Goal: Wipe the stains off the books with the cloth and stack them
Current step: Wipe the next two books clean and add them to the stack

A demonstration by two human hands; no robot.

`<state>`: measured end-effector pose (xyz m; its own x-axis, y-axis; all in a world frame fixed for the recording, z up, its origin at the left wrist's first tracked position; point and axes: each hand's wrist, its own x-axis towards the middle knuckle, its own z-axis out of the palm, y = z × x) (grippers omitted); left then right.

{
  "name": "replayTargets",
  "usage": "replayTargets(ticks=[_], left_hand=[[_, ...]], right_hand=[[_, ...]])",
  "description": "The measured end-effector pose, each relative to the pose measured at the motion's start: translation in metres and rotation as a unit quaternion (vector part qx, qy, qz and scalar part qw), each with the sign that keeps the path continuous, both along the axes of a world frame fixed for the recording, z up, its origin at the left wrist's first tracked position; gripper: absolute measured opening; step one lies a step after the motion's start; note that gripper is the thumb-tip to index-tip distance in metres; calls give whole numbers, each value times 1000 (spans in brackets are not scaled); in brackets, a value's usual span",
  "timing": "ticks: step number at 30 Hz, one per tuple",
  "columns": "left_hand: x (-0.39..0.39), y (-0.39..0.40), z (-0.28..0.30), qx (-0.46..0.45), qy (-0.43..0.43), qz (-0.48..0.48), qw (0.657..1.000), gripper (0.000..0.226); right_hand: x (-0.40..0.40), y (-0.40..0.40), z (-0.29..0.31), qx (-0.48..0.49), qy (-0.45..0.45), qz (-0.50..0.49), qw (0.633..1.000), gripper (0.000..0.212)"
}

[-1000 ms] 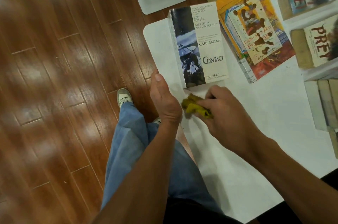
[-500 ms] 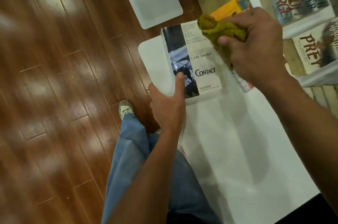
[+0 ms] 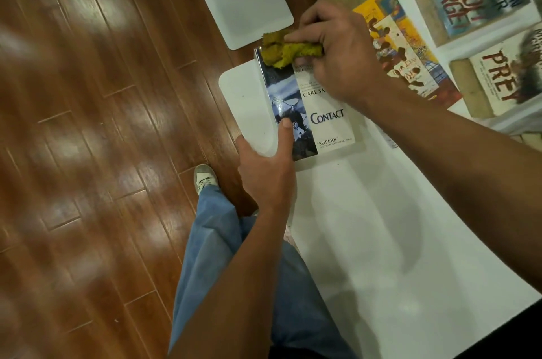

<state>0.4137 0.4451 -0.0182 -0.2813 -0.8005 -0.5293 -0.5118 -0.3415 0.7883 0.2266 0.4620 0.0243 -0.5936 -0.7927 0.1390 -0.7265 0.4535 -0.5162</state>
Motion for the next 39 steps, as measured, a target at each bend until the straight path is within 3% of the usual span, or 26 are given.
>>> replayTargets(ticks=[33,37,39], left_hand=[[1,4,-14,-35,17,25,999,45],[1,5,-14,-30,11,21,999,42],[0,4,-13,-30,12,22,999,42]], right_hand=[[89,108,23,100,-127,11,987,41],[79,102,41,99,-203,-105,968,26],[66,85,49,62,-196,-182,962,20]])
